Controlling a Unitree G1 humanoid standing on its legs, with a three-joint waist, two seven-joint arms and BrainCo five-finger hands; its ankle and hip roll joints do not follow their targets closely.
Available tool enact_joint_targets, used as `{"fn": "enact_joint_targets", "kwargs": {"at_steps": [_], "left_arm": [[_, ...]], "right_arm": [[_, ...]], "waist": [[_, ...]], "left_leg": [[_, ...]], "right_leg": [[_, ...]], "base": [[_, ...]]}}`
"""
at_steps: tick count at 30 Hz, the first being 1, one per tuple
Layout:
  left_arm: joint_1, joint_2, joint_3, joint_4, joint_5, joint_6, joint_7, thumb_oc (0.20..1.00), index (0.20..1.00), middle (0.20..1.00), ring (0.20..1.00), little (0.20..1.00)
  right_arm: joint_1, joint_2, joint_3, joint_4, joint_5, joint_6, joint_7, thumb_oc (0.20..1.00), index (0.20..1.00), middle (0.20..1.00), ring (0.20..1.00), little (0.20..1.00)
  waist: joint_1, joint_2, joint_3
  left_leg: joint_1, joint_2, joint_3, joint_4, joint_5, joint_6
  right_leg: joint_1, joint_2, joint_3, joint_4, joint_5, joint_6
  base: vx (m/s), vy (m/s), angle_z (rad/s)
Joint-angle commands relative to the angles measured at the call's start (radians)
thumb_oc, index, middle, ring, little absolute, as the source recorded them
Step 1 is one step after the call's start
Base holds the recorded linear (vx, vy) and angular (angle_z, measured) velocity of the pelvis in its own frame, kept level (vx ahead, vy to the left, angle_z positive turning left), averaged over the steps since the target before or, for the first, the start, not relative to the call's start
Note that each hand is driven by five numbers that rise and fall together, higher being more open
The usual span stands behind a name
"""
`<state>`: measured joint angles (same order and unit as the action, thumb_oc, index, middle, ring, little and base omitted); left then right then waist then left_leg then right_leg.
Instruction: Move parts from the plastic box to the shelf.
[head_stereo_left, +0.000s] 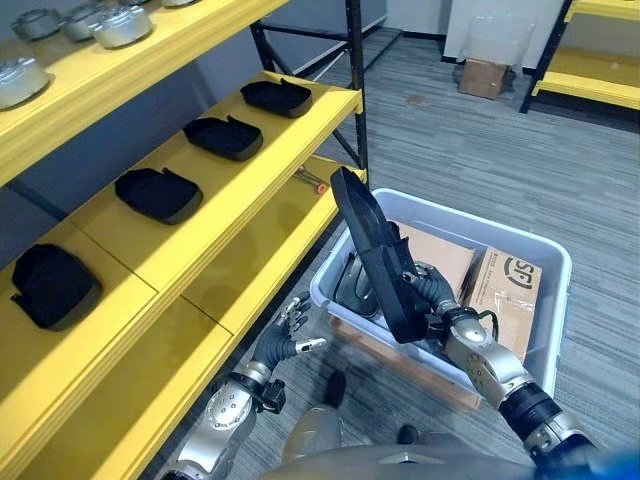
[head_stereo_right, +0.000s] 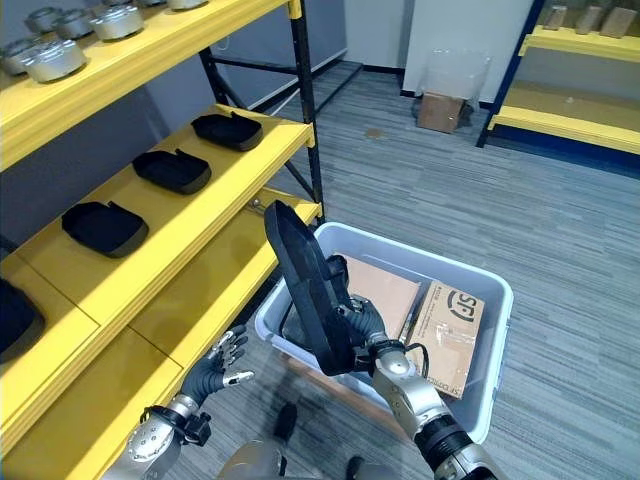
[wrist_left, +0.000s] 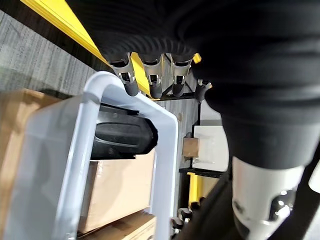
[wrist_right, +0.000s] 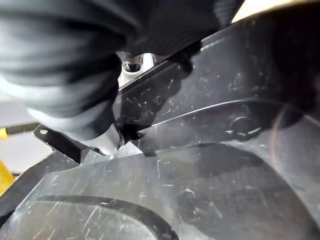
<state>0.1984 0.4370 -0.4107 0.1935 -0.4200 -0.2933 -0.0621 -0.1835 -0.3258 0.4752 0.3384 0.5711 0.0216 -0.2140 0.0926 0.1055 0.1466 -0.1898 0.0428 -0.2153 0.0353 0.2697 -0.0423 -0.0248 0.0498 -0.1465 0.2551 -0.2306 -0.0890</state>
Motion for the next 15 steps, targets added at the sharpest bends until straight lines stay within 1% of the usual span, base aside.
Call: {"fn": "enact_joint_targets", "kwargs": {"at_steps": [1, 2, 3, 5, 6, 8, 9, 10, 11, 12, 13, 14, 15], "left_arm": [[-0.044, 0.022, 0.051, -0.026, 0.014, -0.047, -0.068, 1.0, 1.0, 1.0, 1.0, 1.0], [-0.053, 0.018, 0.047, -0.016, 0.01, -0.058, -0.079, 1.0, 1.0, 1.0, 1.0, 1.0], [-0.066, 0.011, 0.042, -0.014, -0.009, -0.048, -0.074, 1.0, 1.0, 1.0, 1.0, 1.0], [-0.078, 0.005, 0.04, -0.009, -0.014, -0.037, -0.066, 1.0, 1.0, 1.0, 1.0, 1.0], [-0.09, 0.002, 0.035, -0.008, -0.01, -0.029, -0.071, 1.0, 1.0, 1.0, 1.0, 1.0], [-0.102, -0.002, 0.024, -0.006, -0.016, -0.022, -0.073, 1.0, 1.0, 1.0, 1.0, 1.0], [-0.108, -0.006, 0.012, -0.004, -0.017, -0.018, -0.069, 1.0, 1.0, 1.0, 1.0, 1.0], [-0.115, -0.01, 0.004, -0.001, -0.015, -0.02, -0.065, 1.0, 1.0, 1.0, 1.0, 1.0], [-0.12, -0.013, -0.004, 0.005, -0.012, -0.022, -0.058, 1.0, 1.0, 1.0, 1.0, 1.0], [-0.124, -0.016, -0.013, 0.012, -0.006, -0.027, -0.044, 1.0, 1.0, 1.0, 1.0, 1.0], [-0.127, -0.018, -0.017, 0.015, 0.001, -0.03, -0.032, 1.0, 1.0, 1.0, 1.0, 1.0], [-0.132, -0.018, -0.024, 0.012, 0.008, -0.034, -0.001, 1.0, 1.0, 1.0, 1.0, 1.0], [-0.134, -0.021, -0.025, 0.009, 0.015, -0.027, 0.037, 1.0, 1.0, 1.0, 1.0, 1.0]], "right_arm": [[-0.021, 0.032, -0.047, -0.164, -0.004, -0.097, -0.033, 0.2, 0.2, 0.2, 0.2, 0.2], [-0.011, 0.026, -0.05, -0.173, -0.012, -0.092, -0.024, 0.2, 0.2, 0.2, 0.2, 0.2], [-0.016, 0.018, -0.04, -0.177, -0.021, -0.085, -0.014, 0.2, 0.2, 0.2, 0.2, 0.2], [-0.025, 0.017, -0.033, -0.179, -0.018, -0.075, -0.01, 0.2, 0.2, 0.2, 0.2, 0.2], [-0.035, 0.017, -0.029, -0.179, -0.014, -0.069, -0.015, 0.2, 0.2, 0.2, 0.2, 0.2], [-0.053, 0.018, -0.023, -0.169, -0.005, -0.059, -0.016, 0.2, 0.2, 0.2, 0.2, 0.2], [-0.067, 0.019, -0.02, -0.158, 0.0, -0.053, -0.015, 0.2, 0.2, 0.2, 0.2, 0.2], [-0.08, 0.021, -0.018, -0.15, 0.004, -0.046, -0.014, 0.2, 0.2, 0.2, 0.2, 0.2], [-0.092, 0.024, -0.015, -0.139, 0.008, -0.04, -0.011, 0.2, 0.2, 0.2, 0.2, 0.2], [-0.106, 0.025, -0.012, -0.132, 0.012, -0.032, -0.006, 0.2, 0.2, 0.2, 0.2, 0.2], [-0.114, 0.024, -0.009, -0.128, 0.015, -0.027, 0.0, 0.2, 0.2, 0.2, 0.2, 0.2], [-0.124, 0.021, -0.005, -0.121, 0.018, -0.025, 0.005, 0.2, 0.2, 0.2, 0.2, 0.2], [-0.128, 0.019, -0.002, -0.118, 0.018, -0.021, 0.012, 0.2, 0.2, 0.2, 0.2, 0.2]], "waist": [[-0.037, -0.08, 0.048], [-0.052, -0.087, 0.05], [-0.061, -0.094, 0.051], [-0.069, -0.101, 0.052], [-0.076, -0.107, 0.049], [-0.083, -0.113, 0.044], [-0.087, -0.118, 0.039], [-0.091, -0.119, 0.04], [-0.094, -0.12, 0.037], [-0.096, -0.121, 0.035], [-0.097, -0.12, 0.034], [-0.098, -0.113, 0.031], [-0.097, -0.103, 0.029]], "left_leg": [[0.124, -0.099, 0.228, -0.006, -0.192, 0.055], [0.121, -0.07, 0.295, 0.029, -0.208, 0.043], [0.126, -0.039, 0.322, 0.058, -0.219, 0.037], [0.142, -0.003, 0.354, 0.073, -0.226, 0.03], [0.152, 0.031, 0.388, 0.087, -0.223, 0.023], [0.161, 0.078, 0.421, 0.107, -0.203, 0.011], [0.174, 0.11, 0.429, 0.125, -0.193, -0.006], [0.17, 0.137, 0.44, 0.138, -0.163, -0.008], [0.169, 0.163, 0.443, 0.152, -0.14, -0.018], [0.169, 0.182, 0.444, 0.167, -0.123, -0.024], [0.173, 0.187, 0.443, 0.171, -0.122, -0.026], [0.186, 0.183, 0.438, 0.156, -0.129, -0.026], [0.188, 0.181, 0.433, 0.14, -0.12, -0.029]], "right_leg": [[0.073, -0.027, 0.029, -0.183, 0.204, 0.073], [0.075, -0.045, -0.002, -0.177, 0.202, 0.075], [0.071, -0.066, -0.025, -0.162, 0.198, 0.075], [0.072, -0.084, -0.047, -0.151, 0.192, 0.074], [0.075, -0.096, -0.067, -0.148, 0.187, 0.07], [0.08, -0.109, -0.092, -0.141, 0.177, 0.062], [0.089, -0.119, -0.101, -0.133, 0.159, 0.063], [0.085, -0.123, -0.116, -0.127, 0.161, 0.052], [0.086, -0.128, -0.124, -0.123, 0.155, 0.047], [0.086, -0.134, -0.129, -0.119, 0.15, 0.043], [0.085, -0.139, -0.133, -0.114, 0.146, 0.041], [0.076, -0.146, -0.138, -0.101, 0.139, 0.042], [0.072, -0.152, -0.143, -0.09, 0.13, 0.041]], "base": [[-0.1, -0.003, 1.65], [-0.09, 0.029, 1.66], [-0.07, 0.054, 1.33], [-0.03, 0.075, 0.53], [-0.02, 0.083, 0.37], [0.01, 0.108, 0.43], [0.0, 0.142, 0.48], [0.01, 0.172, 0.51], [-0.04, 0.192, 0.46], [0.0, 0.219, 0.32], [-0.02, 0.272, 0.17], [-0.03, 0.325, 0.09], [-0.02, 0.269, 0.09]]}}
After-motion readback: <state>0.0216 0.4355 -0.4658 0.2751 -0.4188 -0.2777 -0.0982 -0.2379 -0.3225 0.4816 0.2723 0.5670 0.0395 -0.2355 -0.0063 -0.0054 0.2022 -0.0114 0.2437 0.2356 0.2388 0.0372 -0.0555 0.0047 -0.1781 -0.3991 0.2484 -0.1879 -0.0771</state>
